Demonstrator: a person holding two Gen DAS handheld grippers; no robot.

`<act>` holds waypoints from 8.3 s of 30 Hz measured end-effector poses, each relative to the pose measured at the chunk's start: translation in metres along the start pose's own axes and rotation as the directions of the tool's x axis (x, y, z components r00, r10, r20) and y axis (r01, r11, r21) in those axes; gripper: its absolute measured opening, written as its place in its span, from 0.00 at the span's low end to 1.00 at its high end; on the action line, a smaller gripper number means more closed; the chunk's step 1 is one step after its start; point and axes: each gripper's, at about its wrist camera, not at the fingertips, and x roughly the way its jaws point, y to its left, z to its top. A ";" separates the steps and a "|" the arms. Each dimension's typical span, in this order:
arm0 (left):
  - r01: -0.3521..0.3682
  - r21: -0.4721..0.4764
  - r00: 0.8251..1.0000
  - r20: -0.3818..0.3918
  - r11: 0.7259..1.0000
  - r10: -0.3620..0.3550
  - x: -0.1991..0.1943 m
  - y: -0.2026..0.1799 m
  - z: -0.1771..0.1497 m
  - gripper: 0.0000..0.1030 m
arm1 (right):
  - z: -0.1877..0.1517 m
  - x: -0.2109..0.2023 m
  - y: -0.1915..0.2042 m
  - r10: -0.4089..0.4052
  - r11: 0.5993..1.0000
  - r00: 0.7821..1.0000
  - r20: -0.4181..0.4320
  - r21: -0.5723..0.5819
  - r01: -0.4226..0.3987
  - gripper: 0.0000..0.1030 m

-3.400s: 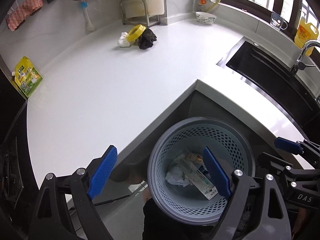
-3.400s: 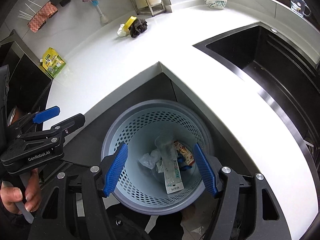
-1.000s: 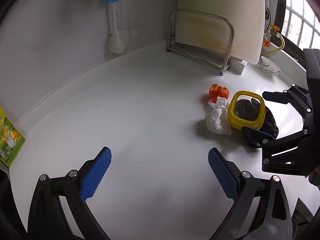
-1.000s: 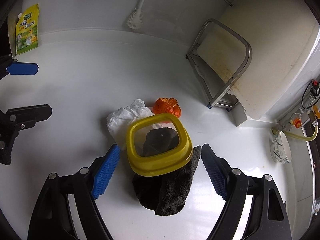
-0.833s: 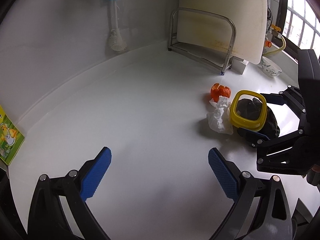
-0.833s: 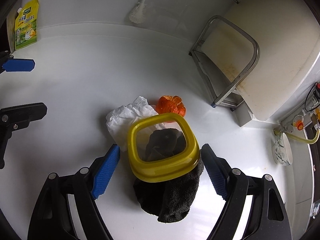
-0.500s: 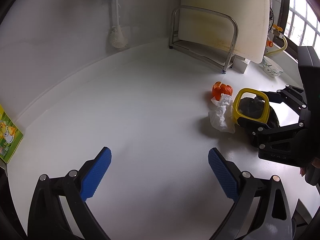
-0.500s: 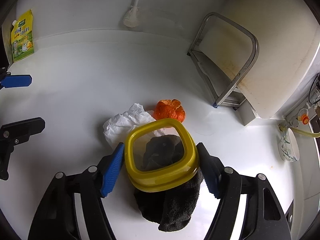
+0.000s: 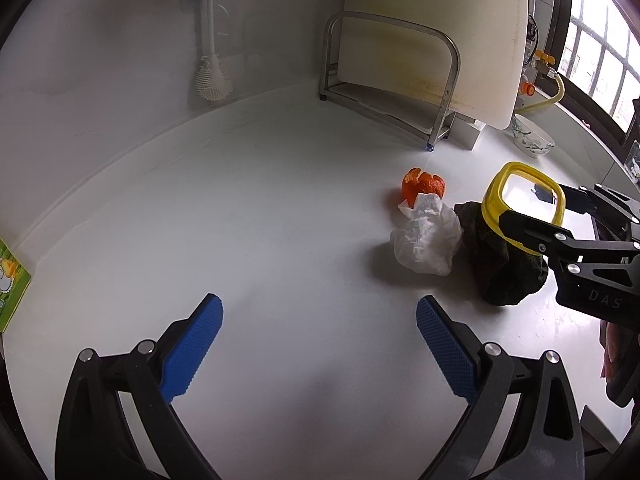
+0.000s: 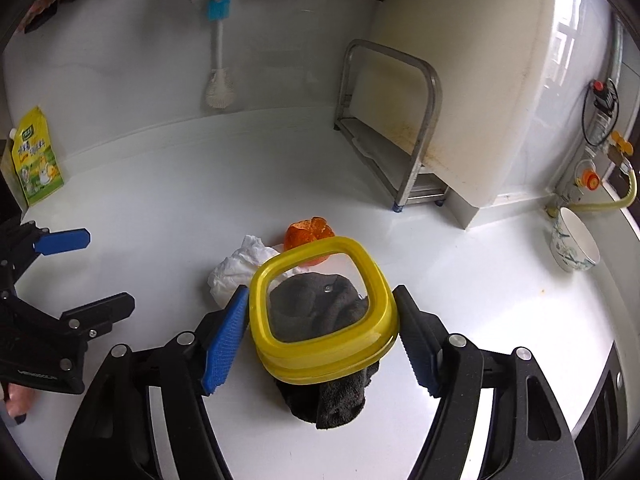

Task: Collect trash
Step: 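Grasp the yellow-rimmed container with the right gripper and lift it, then grasp the white tissue with the left gripper while the right gripper holds the container, then carry the tissue and yellow-rimmed container over the grey bin with both tools, then open both grippers to drop tissue and container into the bin, then move both tools back toward the black cloth and orange peel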

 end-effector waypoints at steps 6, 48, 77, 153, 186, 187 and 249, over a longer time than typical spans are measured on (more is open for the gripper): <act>0.038 0.026 0.999 0.011 0.999 -0.038 0.011 -0.018 0.008 0.93 | -0.022 -0.023 -0.022 -0.054 0.987 0.998 0.011 0.153 0.052 0.67; 0.055 0.150 0.998 0.028 0.987 -0.060 0.061 -0.053 0.030 0.81 | -0.118 -0.092 -0.083 -0.169 0.868 0.985 -0.032 0.468 0.164 0.67; 0.062 0.133 0.998 -0.001 0.989 -0.063 -0.032 -0.039 -0.011 0.16 | -0.127 -0.137 -0.042 -0.104 0.879 0.995 -0.011 0.467 0.097 0.67; -0.061 -0.011 0.960 -0.274 0.998 0.055 -0.126 -0.232 -0.316 0.17 | -0.408 -0.188 -0.029 0.239 0.908 0.953 -0.187 0.390 -0.151 0.67; -0.118 -0.019 0.959 -0.260 0.993 0.109 -0.130 -0.220 -0.314 0.57 | -0.409 -0.173 -0.034 0.239 0.900 0.946 -0.219 0.416 -0.131 0.74; -0.118 -0.018 0.959 -0.262 0.993 0.109 -0.131 -0.219 -0.314 0.57 | -0.408 -0.174 -0.033 0.239 0.899 0.946 -0.218 0.417 -0.131 0.74; -0.139 -0.030 0.986 0.091 0.990 0.142 -0.186 -0.091 -0.079 0.94 | -0.164 -0.178 -0.040 0.081 0.922 0.994 0.071 0.373 -0.102 0.82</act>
